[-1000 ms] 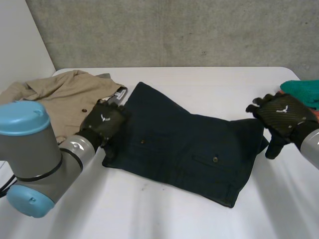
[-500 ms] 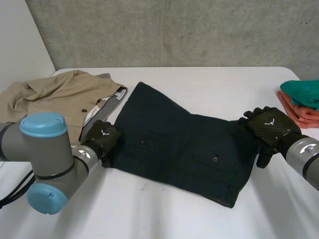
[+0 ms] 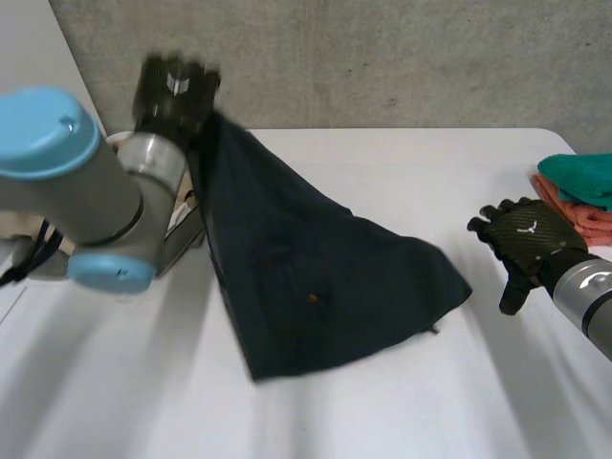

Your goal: Fold the laundry.

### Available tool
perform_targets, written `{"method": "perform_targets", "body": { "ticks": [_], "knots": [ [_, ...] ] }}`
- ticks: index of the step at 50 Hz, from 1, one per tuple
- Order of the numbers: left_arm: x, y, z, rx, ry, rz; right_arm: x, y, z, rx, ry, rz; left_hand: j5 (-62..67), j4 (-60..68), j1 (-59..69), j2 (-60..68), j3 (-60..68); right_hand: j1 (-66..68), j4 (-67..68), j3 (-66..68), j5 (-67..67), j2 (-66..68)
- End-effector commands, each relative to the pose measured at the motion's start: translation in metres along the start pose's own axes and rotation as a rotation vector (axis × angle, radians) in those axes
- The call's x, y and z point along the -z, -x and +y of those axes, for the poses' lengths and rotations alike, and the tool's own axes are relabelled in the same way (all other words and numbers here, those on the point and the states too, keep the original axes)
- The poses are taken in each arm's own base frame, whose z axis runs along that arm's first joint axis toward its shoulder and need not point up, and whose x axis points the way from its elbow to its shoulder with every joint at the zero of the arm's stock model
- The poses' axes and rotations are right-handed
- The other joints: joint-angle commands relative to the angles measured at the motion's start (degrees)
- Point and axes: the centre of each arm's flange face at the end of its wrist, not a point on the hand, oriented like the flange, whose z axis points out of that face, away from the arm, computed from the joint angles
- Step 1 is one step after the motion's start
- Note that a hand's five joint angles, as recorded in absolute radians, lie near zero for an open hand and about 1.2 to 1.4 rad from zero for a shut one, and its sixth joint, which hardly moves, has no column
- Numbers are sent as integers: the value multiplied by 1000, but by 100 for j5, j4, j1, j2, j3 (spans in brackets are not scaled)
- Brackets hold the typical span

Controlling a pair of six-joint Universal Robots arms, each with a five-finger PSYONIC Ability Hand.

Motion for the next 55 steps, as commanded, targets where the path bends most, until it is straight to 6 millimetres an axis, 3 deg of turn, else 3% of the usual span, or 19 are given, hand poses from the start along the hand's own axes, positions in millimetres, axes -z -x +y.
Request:
{"method": "perform_targets", "body": {
  "ticks": [1, 3, 6, 7, 10, 11, 15, 18, 19, 20, 25, 28, 30, 33, 37, 42, 44, 47, 55],
  "knots": [
    [-6, -29, -97, 116, -322, 8, -4, -16, -2, -57, -1, 119, 1395, 1139, 2060, 1136, 1172, -206, -365, -211, -379, -264],
    [2, -58, -106, 142, -348, 67, -6, -22, -5, -79, -8, 157, 1395, 1139, 2060, 1136, 1172, -206, -365, -211, -379, -264],
    [14, -92, -103, 163, -340, 145, -8, -29, -7, -94, -14, 186, 1395, 1139, 2060, 1136, 1172, -206, -365, -211, -379, -264],
    [24, -114, -99, 167, -332, 206, -8, -31, -7, -94, -12, 193, 1395, 1139, 2060, 1136, 1172, -206, -365, -211, -379, -264],
    [39, -147, -87, 170, -316, 304, -10, -44, -2, -103, 0, 228, 1395, 1139, 2060, 1136, 1172, -206, -365, -211, -379, -264],
    [51, -168, -76, 171, -298, 370, -10, -48, -1, -105, 1, 240, 1395, 1139, 2060, 1136, 1172, -206, -365, -211, -379, -264],
    [82, -209, -61, 202, -271, 517, -13, -60, 1, -110, 2, 275, 1395, 1139, 2060, 1136, 1172, -206, -365, -211, -379, -264],
    [90, -217, -57, 229, -265, 564, -14, -70, 4, -117, 7, 301, -2895, -3150, -2229, -3153, -3117, -206, -365, -211, -379, -264],
    [90, -216, -56, 239, -263, 572, -14, -73, 5, -122, 9, 309, -4691, -4947, -4025, -4950, -4913, -206, -365, -211, -379, -264],
    [89, -214, -58, 246, -266, 568, -14, -75, 6, -125, 14, 314, -5142, -5398, -4476, -5401, -5364, -206, -365, -211, -379, -264],
    [77, -188, -76, 254, -292, 510, -14, -76, 7, -134, 7, 296, -5281, -5537, -4615, -5540, -5504, -206, -365, -211, -379, -264],
    [60, -149, -72, 232, -257, 418, -14, -72, 6, -131, 1, 269, -5281, -5537, -4615, -5540, -5504, -206, -365, -211, -379, -264],
    [52, -120, -65, 211, -226, 360, -12, -58, 3, -125, -12, 192, -5265, -5520, -4599, -5523, -5487, -206, -365, -211, -379, -264],
    [48, -93, -63, 193, -209, 313, -6, -34, -5, -140, -23, 63, -5231, -5487, -4565, -5489, -5453, -206, -365, -211, -379, -264],
    [48, -62, -43, 162, -127, 269, 16, -14, -18, -149, -15, -41, -5079, -5335, -4414, -5338, -5302, -206, -365, -211, -379, -264],
    [51, -30, 18, 119, 126, 266, 30, 25, -13, -159, 47, -175, -4912, -5167, -4246, -5170, -5134, -206, -365, -211, -379, -264],
    [56, -26, 32, 120, 201, 295, 30, 44, -10, -139, 49, -215, -4727, -4983, -4062, -4986, -4950, -206, -365, -211, -379, -264],
    [71, -26, 55, 137, 335, 377, 22, 53, -2, -116, 57, -187, -4558, -4814, -3892, -4817, -4780, -206, -365, -211, -379, -264],
    [105, -36, 89, 158, 521, 546, -2, 56, 24, -81, 131, -67, -4087, -4342, -3421, -4345, -4309, 557, 398, 552, 384, 498]
  ]
}}
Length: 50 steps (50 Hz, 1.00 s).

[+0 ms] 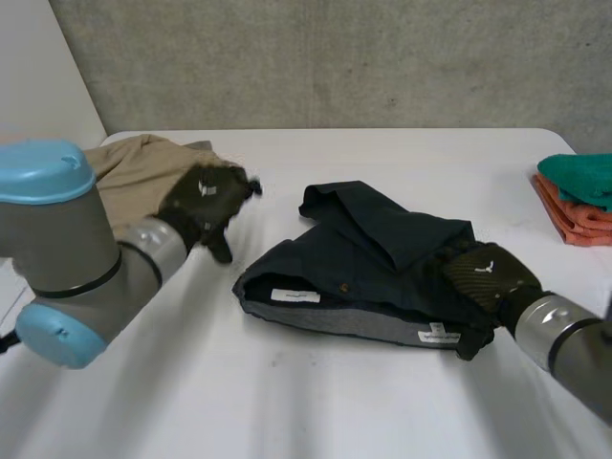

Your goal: Fold the laundry.

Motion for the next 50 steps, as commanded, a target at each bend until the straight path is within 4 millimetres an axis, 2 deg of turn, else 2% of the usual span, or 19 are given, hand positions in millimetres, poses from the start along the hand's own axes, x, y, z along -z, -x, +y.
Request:
{"method": "perform_targets", "body": {
  "ticks": [1, 7, 11, 12, 13, 14, 16, 17, 20, 24, 25, 29, 33, 37, 40, 42, 45, 47, 50],
  "knots": [
    [13, -17, 36, 19, 150, 148, -24, -4, 19, 28, 43, 112, 402, 430, 403, 433, 439, 742, 583, 736, 570, 684],
    [23, -34, 46, -13, 179, 216, -32, -8, 19, 40, 6, 154, 301, 329, 302, 332, 338, 2205, 2046, 2199, 2033, 2147],
    [25, -50, 50, -26, 192, 250, -36, -12, 23, 52, 16, 163, 653, 681, 653, 683, 690, 3953, 3794, 3947, 3781, 3895],
    [24, -53, 51, -28, 194, 255, -39, -11, 27, 60, 28, 158, 1021, 1049, 1021, 1051, 1058, 5056, 4897, 5050, 4884, 4997],
    [21, -55, 53, -31, 198, 258, -41, -11, 28, 64, 31, 155, 2373, 2402, 2374, 2404, 2410, 5667, 5508, 5660, 5494, 5608],
    [20, -55, 54, -30, 199, 254, -42, -11, 29, 70, 36, 152, 3003, 3031, 3004, 3033, 3040, 6455, 6296, 6449, 6283, 6397],
    [17, -53, 51, -33, 187, 236, -47, -11, 31, 93, 41, 148, 4499, 4527, 4500, 4530, 4536, 6794, 6635, 6787, 6621, 6735],
    [13, -50, 47, -39, 167, 215, -48, -11, 31, 99, 40, 148, 5805, 5834, 5806, 5836, 5842, 6794, 6635, 6787, 6621, 6735],
    [8, -46, 40, -51, 135, 172, -55, -14, 28, 127, 32, 151, 5900, 5929, 5901, 5931, 5937, 6794, 6635, 6787, 6621, 6735],
    [3, -38, 21, -82, 60, 60, -62, -21, 15, 149, -10, 174, 5900, 5929, 5901, 5931, 5937, 6794, 6635, 6787, 6621, 6735],
    [3, -32, 9, -93, 18, 3, -62, -22, 11, 153, -21, 178, 5900, 5929, 5901, 5931, 5937, 6794, 6635, 6787, 6621, 6735],
    [2, -10, -17, -103, -77, -155, -66, -26, -8, 152, -87, 196, 5900, 5929, 5901, 5931, 5937, 6794, 6635, 6787, 6621, 6735],
    [3, 9, -43, -111, -167, -281, -65, -8, -41, 154, -208, 168, 5900, 5929, 5901, 5931, 5937, 6794, 6635, 6787, 6621, 6735],
    [20, 29, -74, -111, -254, -375, -63, 7, -69, 121, -324, 151, 5900, 5929, 5901, 5931, 5937, 6794, 6635, 6787, 6621, 6735],
    [36, 35, -88, -102, -292, -398, -64, 7, -86, 98, -398, 161, 5900, 5929, 5901, 5931, 5937, 6794, 6635, 6787, 6621, 6735],
    [43, 32, -90, -98, -297, -389, -70, 1, -96, 87, -435, 187, 5900, 5929, 5901, 5931, 5937, 6794, 6635, 6787, 6621, 6735],
    [55, 15, -84, -85, -287, -341, -80, -3, -97, 89, -437, 202, 5900, 5929, 5901, 5931, 5937, 6794, 6635, 6787, 6621, 6735],
    [63, -11, -79, -66, -286, -258, -92, -6, -96, 94, -422, 230, 5900, 5929, 5901, 5931, 5937, 6794, 6635, 6787, 6621, 6735],
    [67, -37, -75, -42, -283, -178, -105, -13, -96, 133, -410, 281, 5900, 5929, 5901, 5931, 5937, 6794, 6635, 6787, 6621, 6735]
  ]
}}
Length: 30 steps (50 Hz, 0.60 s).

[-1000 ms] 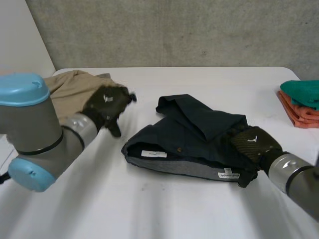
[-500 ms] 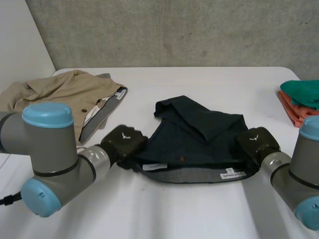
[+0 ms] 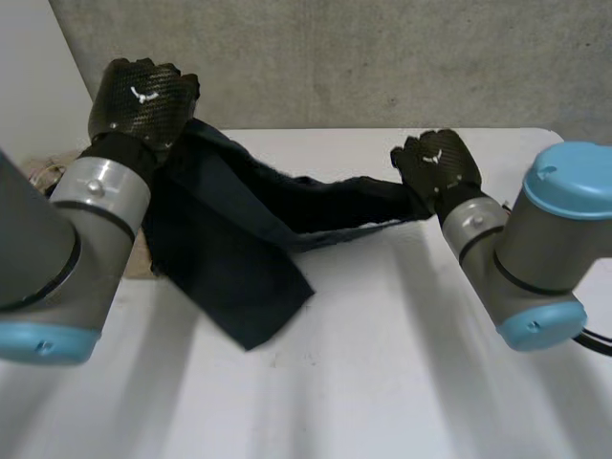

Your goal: Fold the laundry.

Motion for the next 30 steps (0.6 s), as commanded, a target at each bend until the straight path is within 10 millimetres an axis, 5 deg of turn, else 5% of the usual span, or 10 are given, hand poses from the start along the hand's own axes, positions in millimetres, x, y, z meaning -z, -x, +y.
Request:
{"method": "perform_targets", "body": {
  "ticks": [1, 7, 16, 17, 19, 20, 21, 23, 26, 30],
  "knots": [
    [50, -64, -2, 91, 16, 230, -34, -10, 15, 75, 14, 90, 1206, 1139, 1701, 1135, 1170, 1926, 1208, 1228, 1402, 1249],
    [61, -125, 4, 116, 21, 388, -67, -61, 47, 143, 20, 213, 1206, 1139, 1701, 1135, 1170, 1926, 1208, 1228, 1402, 1249],
    [80, -220, -3, 281, -49, 579, -109, -95, 74, 194, -146, 315, 1206, 1139, 1701, 1135, 1170, 1926, 1208, 1228, 1402, 1249],
    [80, -224, -3, 301, -51, 584, -111, -96, 78, 195, -146, 321, 1206, 1139, 1701, 1135, 1170, 1926, 1208, 1228, 1402, 1249],
    [78, -229, -3, 339, -55, 585, -116, -102, 91, 190, -128, 339, 609, 542, 1103, 538, 573, -1865, -2583, -2563, -2389, -2542],
    [76, -231, -1, 366, -51, 588, -116, -103, 94, 189, -120, 338, -2511, -2579, -2017, -2582, -2547, -4284, -5002, -4983, -4808, -4961],
    [76, -232, -2, 375, -49, 592, -116, -102, 97, 189, -109, 336, -4008, -4075, -3514, -4079, -4044, -5074, -5792, -5772, -5598, -5751],
    [77, -232, -2, 382, -46, 592, -113, -101, 104, 180, -66, 319, -5700, -5767, -5205, -5771, -5736, -5074, -5792, -5772, -5598, -5751],
    [79, -229, -4, 382, -46, 592, -103, -99, 103, 158, 0, 282, -5755, -5823, -5261, -5827, -5792, -5074, -5792, -5772, -5598, -5751],
    [72, -199, -20, 388, -72, 538, -83, -110, 85, 141, 79, 256, -5739, -5806, -5245, -5810, -5775, -5074, -5792, -5772, -5598, -5751]
  ]
}}
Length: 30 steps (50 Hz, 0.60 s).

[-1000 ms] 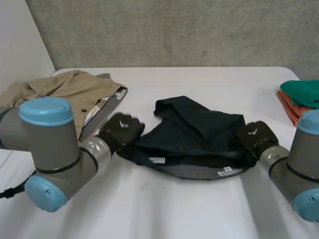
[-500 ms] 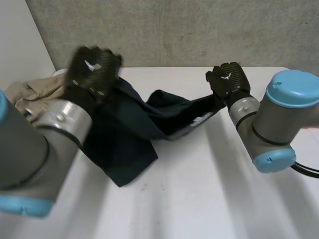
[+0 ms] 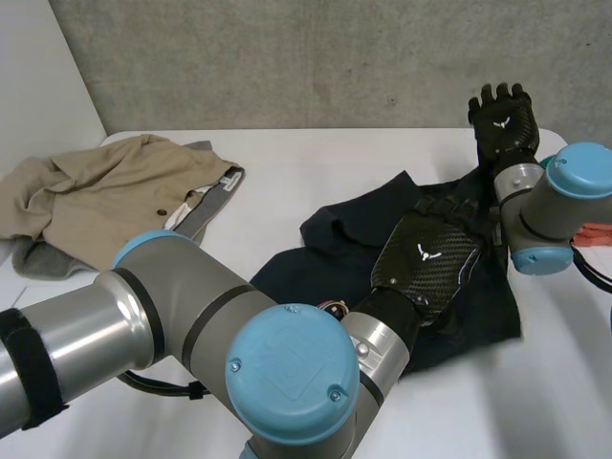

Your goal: Fold the laundry.

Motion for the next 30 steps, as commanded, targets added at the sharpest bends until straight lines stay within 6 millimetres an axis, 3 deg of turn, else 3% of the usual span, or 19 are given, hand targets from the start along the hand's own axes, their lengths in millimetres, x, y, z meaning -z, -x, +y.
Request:
{"method": "perform_targets", "body": {
  "ticks": [1, 6, 8, 10, 15, 23, 30],
  "knots": [
    [12, 35, -33, -6, -37, -78, 28, -24, -21, -16, 164, -85, -562, -519, -222, -548, -586, -204, -356, -266, -422, -258],
    [28, 91, -50, -23, -16, -210, 62, -46, -59, -18, 269, -167, -444, -401, -105, -430, -468, -204, -356, -266, -422, -258],
    [37, 102, -52, -26, 9, -241, 74, -53, -71, -21, 298, -187, -377, -334, -37, -363, -401, -204, -356, -266, -422, -258],
    [45, 111, -50, -39, 50, -261, 91, -59, -85, -26, 350, -222, -376, -334, -37, -363, -401, -204, -356, -266, -422, -258],
    [75, 150, -18, -152, 299, -354, 128, -60, -96, -46, 468, -316, -176, -133, 164, -162, -200, -204, -356, -266, -422, -258],
    [112, 157, 23, -204, 565, -349, 191, -50, -97, -69, 641, -461, 648, 691, 988, 662, 624, -13, -165, -75, -230, -67],
    [122, 147, 45, -150, 621, -290, 237, -27, -79, -61, 706, -604, 1086, 1128, 1425, 1099, 1061, 1100, 948, 1037, 882, 1045]
  ]
}}
